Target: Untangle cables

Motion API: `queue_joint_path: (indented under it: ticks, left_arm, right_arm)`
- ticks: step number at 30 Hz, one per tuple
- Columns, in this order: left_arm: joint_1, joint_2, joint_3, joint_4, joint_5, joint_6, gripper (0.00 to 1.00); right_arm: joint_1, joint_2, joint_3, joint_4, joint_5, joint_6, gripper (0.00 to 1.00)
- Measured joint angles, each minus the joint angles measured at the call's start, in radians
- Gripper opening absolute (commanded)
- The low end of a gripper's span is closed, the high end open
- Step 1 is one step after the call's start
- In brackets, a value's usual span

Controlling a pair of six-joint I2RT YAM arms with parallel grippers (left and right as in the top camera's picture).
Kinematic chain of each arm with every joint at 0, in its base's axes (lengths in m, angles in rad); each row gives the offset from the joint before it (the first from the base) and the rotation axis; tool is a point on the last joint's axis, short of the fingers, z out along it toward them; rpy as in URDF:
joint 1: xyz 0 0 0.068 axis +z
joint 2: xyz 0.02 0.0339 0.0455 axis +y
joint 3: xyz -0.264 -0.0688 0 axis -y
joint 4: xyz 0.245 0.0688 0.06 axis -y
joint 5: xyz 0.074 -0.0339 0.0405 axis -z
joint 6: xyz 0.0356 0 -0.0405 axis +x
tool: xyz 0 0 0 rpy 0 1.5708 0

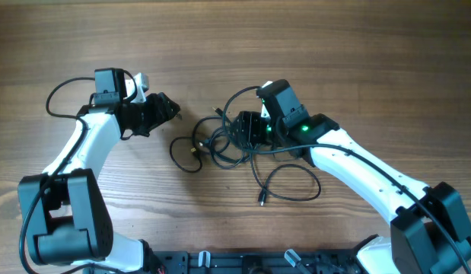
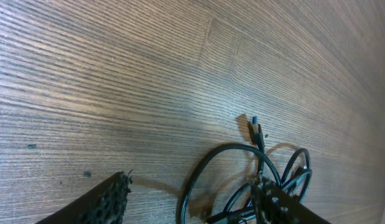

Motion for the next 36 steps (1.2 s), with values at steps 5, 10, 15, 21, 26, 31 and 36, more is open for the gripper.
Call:
queue_joint_path:
  ticks: [5, 10, 15, 21, 26, 31, 36]
  left_arm:
    - [0.000, 0.000, 0.000, -0.002, 0.000, -0.002, 0.65]
    - [0.000, 0.000, 0.000, -0.003, 0.000, -0.002, 0.65]
    - [0.000, 0.000, 0.000, -0.003, 0.000, -0.002, 0.65]
    - [0.000, 0.000, 0.000, -0.002, 0.000, -0.002, 0.67]
    - [0.000, 0.000, 0.000, 0.002, 0.025, -0.002, 0.73]
    - [-0.001, 0.000, 0.000, 0.020, 0.454, 0.214, 0.75]
    - [-0.002, 0.000, 0.000, -0.008, 0.736, 0.368, 0.91]
  right_arm:
    - [-0.001, 0.015, 0.000, 0.053, 0.083, -0.211, 0.46]
    - [-0.003, 0.145, 0.000, 0.151, 0.114, -0.431, 0.47]
    - [-0.003, 0.250, 0.001, 0.245, 0.151, -0.546, 0.43]
    - [-0.003, 0.272, 0.001, 0.277, 0.212, -0.573, 0.04]
    - [-0.013, 0.140, -0.002, 0.262, 0.185, -0.425, 0.04]
    - [-0.067, -0.185, -0.002, 0.228, 0.019, -0.196, 0.04]
    - [-0.075, -0.191, -0.002, 0.184, -0.024, -0.052, 0.04]
